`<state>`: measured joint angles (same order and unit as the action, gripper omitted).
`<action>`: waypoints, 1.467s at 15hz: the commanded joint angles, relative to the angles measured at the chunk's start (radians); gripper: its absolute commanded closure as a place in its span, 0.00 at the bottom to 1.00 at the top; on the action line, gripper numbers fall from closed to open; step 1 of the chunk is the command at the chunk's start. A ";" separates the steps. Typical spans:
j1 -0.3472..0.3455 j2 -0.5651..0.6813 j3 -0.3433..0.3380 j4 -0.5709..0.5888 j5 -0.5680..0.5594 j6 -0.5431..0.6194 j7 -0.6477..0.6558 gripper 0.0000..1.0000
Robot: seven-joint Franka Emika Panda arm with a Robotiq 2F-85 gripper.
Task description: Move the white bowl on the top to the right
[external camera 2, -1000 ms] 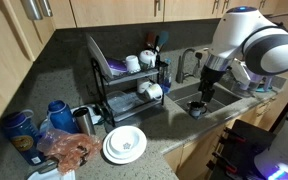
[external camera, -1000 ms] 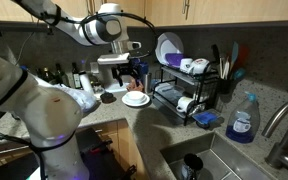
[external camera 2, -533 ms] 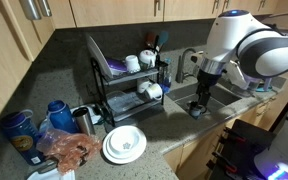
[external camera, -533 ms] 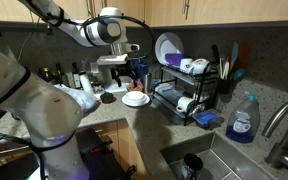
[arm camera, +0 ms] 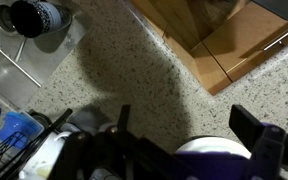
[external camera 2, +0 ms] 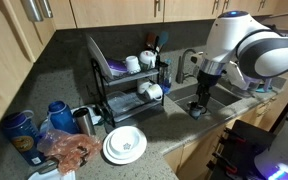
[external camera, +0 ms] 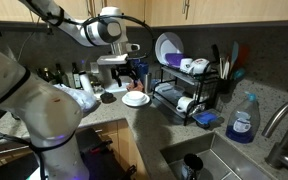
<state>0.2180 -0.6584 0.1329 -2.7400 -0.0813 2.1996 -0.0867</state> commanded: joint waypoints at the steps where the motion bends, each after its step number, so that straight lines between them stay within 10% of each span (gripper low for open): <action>1: 0.014 0.100 0.008 0.064 0.053 0.000 0.028 0.00; 12: 0.065 0.521 0.037 0.284 0.319 0.157 0.009 0.00; 22: 0.050 0.805 0.072 0.459 0.251 0.380 0.086 0.00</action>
<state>0.2825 0.0651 0.1877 -2.3554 0.2184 2.5682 -0.0667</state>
